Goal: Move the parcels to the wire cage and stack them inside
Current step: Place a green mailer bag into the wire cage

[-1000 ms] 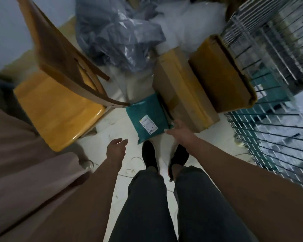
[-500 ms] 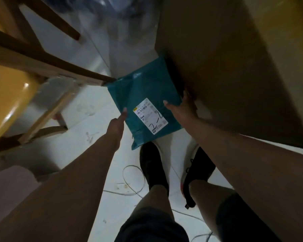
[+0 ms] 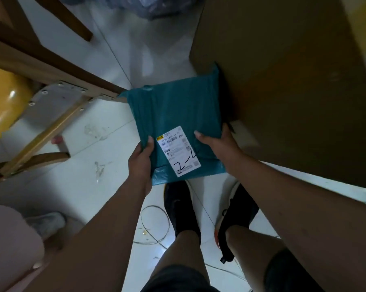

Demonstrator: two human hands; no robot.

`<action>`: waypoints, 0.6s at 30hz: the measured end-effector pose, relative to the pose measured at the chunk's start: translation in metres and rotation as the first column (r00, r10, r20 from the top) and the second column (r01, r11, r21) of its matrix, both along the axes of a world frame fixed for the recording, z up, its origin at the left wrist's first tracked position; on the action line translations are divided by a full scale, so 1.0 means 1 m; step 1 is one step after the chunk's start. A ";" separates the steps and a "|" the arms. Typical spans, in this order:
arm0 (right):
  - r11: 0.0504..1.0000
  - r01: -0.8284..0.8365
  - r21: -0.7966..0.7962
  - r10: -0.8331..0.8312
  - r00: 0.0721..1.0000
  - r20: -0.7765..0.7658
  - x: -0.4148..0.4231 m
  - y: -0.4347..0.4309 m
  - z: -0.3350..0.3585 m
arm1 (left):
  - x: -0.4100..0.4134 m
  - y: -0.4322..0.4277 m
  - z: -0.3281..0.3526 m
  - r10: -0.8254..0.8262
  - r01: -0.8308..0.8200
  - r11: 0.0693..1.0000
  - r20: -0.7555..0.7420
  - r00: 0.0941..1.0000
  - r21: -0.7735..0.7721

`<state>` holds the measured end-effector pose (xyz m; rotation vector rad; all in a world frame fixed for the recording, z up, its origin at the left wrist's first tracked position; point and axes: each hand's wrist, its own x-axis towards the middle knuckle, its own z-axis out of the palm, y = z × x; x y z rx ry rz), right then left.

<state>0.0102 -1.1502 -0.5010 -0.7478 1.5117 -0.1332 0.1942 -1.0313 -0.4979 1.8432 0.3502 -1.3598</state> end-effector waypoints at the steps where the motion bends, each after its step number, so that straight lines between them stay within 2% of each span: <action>1: 1.000 0.023 0.008 -0.023 1.000 0.016 -0.004 0.006 0.016 | -0.001 0.002 0.018 -0.011 0.012 1.000 0.020 1.000 -0.003; 7: 0.999 0.052 0.006 -0.053 0.994 0.099 -0.026 0.037 0.161 | 0.004 0.016 0.170 -0.160 0.168 0.984 0.122 0.980 -0.061; 13: 0.994 0.013 -0.110 0.006 0.985 0.170 -0.049 0.046 0.335 | 0.001 0.024 0.350 -0.249 0.274 0.957 0.217 0.944 -0.095; 18: 0.971 0.191 -0.146 -0.160 0.966 0.203 -0.078 0.019 0.479 | -0.013 -0.011 0.494 -0.392 0.438 0.863 0.213 0.895 -0.251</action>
